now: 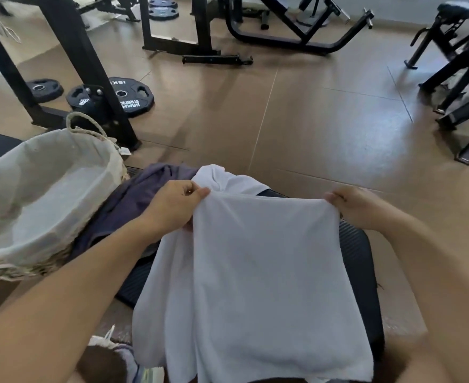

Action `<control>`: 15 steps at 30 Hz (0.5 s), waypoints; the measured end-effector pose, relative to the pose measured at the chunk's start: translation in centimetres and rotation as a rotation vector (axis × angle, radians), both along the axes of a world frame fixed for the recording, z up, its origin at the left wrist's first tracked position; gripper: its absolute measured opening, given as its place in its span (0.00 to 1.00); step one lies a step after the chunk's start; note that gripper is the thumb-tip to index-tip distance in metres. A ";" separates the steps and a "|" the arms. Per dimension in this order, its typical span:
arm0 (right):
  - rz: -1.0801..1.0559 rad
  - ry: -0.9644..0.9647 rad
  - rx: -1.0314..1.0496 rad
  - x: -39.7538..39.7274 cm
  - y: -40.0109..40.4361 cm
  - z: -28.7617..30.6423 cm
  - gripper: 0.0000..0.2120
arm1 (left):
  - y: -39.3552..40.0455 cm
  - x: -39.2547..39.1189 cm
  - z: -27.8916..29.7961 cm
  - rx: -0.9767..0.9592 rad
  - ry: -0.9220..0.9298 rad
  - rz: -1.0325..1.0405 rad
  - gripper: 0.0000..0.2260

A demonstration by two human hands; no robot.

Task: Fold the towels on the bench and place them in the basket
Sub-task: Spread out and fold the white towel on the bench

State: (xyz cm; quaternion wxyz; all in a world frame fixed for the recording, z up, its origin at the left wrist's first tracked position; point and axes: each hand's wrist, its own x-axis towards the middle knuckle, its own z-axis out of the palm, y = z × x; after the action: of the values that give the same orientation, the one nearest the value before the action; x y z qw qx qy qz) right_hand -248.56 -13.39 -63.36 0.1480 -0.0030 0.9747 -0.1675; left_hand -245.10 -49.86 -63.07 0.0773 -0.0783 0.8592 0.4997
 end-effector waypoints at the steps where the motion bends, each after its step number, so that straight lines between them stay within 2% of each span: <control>1: 0.000 -0.005 0.024 -0.3 -0.2 0.0 0.21 | 0.1 -0.2 -0.1 -0.058 0.005 -0.004 0.17; 4: -0.019 -0.023 0.084 -1.3 -0.5 -0.5 0.21 | 0.2 -0.6 -0.4 -0.165 0.003 0.009 0.23; 8: 0.025 -0.045 0.225 -1.8 -3.1 -1.0 0.13 | 0.5 -0.5 -0.5 -0.129 0.008 -0.021 0.17; 9: 0.078 -0.013 0.202 -1.8 -4.4 -0.7 0.11 | 0.5 -0.4 -0.6 -0.114 0.006 -0.020 0.15; 11: 0.174 0.008 0.001 -1.6 -6.9 -0.3 0.07 | 0.4 -0.4 -0.6 -0.109 0.005 -0.020 0.12; 13: 0.247 0.029 -0.168 -1.2 -9.1 -0.2 0.09 | 0.2 -0.4 -0.5 -0.106 0.019 -0.019 0.08; 15: 0.272 0.053 -0.217 -1.3 -10.0 -0.8 0.08 | 0.1 -0.2 -0.3 -0.104 0.048 -0.014 0.06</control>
State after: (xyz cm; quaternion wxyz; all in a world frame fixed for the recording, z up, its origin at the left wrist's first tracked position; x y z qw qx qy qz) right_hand -249.81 -23.38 -64.19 0.1423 -0.1553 0.9451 -0.2499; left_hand -245.34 -49.80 -63.41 0.0562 -0.0641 0.8862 0.4553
